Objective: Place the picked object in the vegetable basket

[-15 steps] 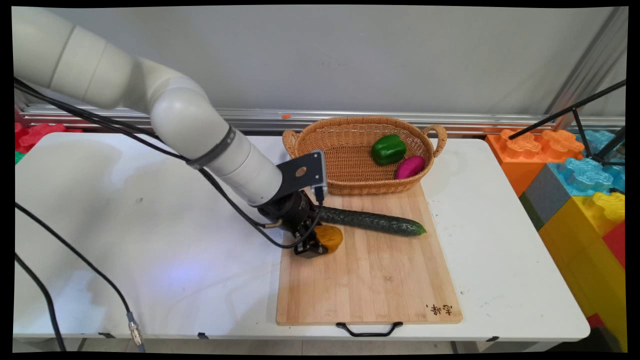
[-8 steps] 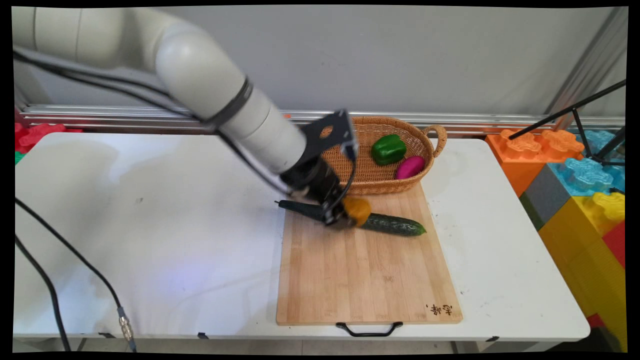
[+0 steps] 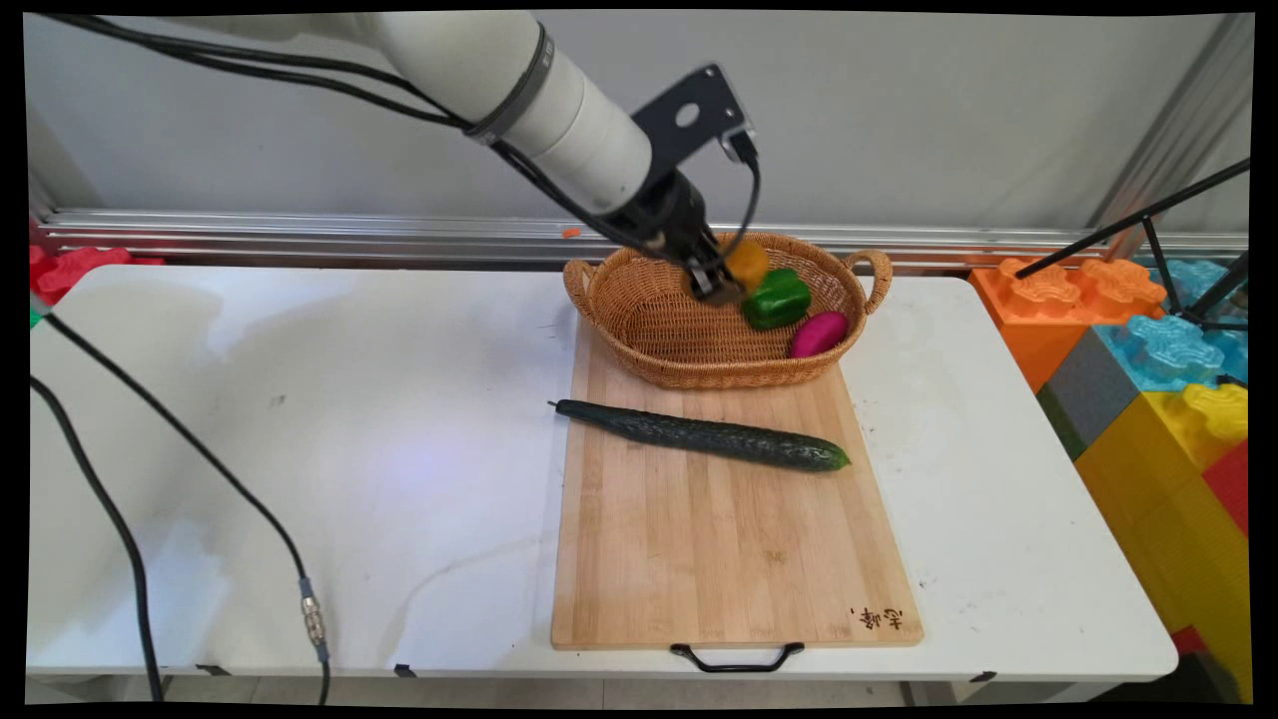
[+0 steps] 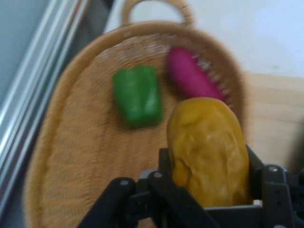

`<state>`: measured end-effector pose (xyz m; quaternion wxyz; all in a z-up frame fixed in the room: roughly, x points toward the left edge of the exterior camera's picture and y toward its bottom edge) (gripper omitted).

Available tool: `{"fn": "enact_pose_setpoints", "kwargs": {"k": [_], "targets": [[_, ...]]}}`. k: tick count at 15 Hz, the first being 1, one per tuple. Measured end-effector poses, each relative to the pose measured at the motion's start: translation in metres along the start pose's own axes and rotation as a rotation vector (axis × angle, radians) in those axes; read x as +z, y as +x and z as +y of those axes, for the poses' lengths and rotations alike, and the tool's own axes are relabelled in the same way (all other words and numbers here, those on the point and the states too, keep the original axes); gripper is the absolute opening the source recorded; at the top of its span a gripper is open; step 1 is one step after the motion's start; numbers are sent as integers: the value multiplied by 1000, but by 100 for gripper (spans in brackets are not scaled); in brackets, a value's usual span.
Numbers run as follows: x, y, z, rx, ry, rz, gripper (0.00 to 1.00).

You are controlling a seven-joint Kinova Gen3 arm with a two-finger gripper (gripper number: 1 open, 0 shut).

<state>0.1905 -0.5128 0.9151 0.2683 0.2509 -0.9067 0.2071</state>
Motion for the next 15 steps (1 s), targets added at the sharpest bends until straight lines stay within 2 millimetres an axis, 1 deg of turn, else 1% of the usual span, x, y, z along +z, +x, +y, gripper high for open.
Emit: {"fn": "enact_pose_setpoints", "kwargs": {"k": [3,5,8,11,14,15], "targets": [[21,-23,-34,-48,66,-60,0],[33,-39,-49,-70,89,-93,0],[60,-65,-73,-106,113,-136,0],[83,-80,-88,-128,118,-142,0],[105,-82,-94,-135,109,-125,0],[110,-79,-93,-133,103,-117,100]]}}
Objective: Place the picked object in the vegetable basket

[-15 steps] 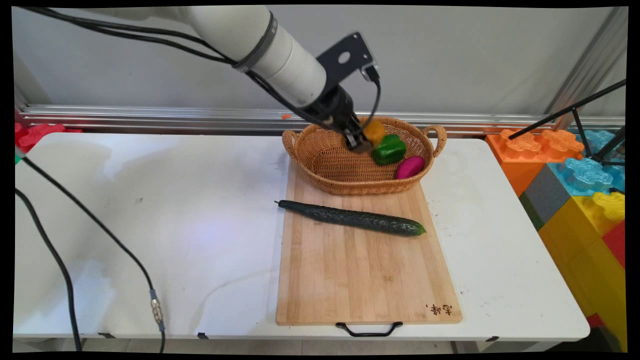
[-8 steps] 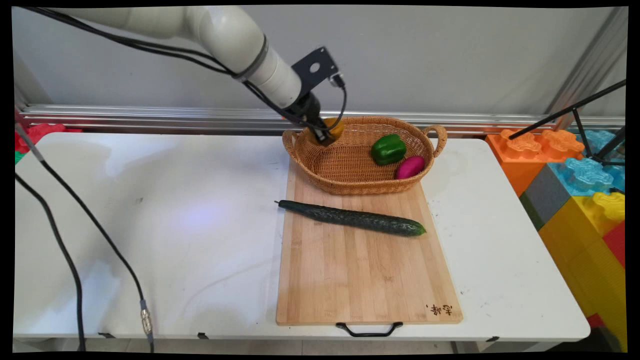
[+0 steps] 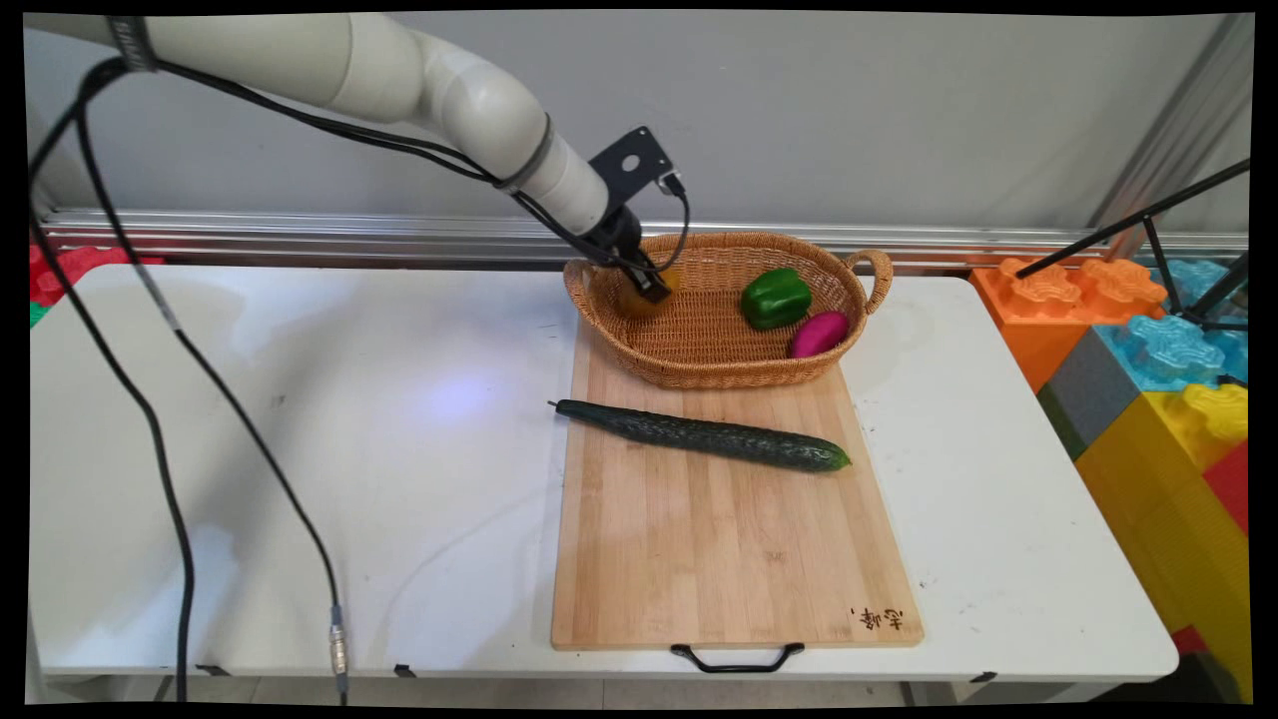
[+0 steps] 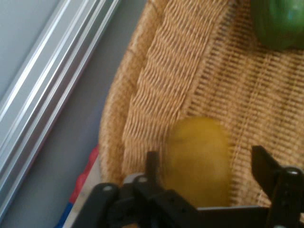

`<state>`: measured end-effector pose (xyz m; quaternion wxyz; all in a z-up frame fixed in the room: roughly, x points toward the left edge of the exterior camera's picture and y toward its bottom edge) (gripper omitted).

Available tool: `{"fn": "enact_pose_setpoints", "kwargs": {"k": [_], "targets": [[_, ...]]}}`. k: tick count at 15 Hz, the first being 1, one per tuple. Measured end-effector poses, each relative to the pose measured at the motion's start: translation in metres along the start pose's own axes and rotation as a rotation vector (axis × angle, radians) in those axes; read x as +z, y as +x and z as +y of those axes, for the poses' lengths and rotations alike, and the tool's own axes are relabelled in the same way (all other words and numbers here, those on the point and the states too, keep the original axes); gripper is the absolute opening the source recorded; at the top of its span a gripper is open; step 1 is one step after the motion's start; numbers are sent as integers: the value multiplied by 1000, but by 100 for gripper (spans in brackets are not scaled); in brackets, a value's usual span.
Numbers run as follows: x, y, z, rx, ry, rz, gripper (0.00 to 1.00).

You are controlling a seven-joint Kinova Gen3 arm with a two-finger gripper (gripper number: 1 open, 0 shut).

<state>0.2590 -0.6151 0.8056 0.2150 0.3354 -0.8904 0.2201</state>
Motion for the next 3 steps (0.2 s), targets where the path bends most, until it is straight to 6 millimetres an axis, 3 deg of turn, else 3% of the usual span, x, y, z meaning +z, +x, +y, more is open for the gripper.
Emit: {"fn": "enact_pose_setpoints", "kwargs": {"k": [3], "targets": [[3,11,10,1,-22,22,100]]}}
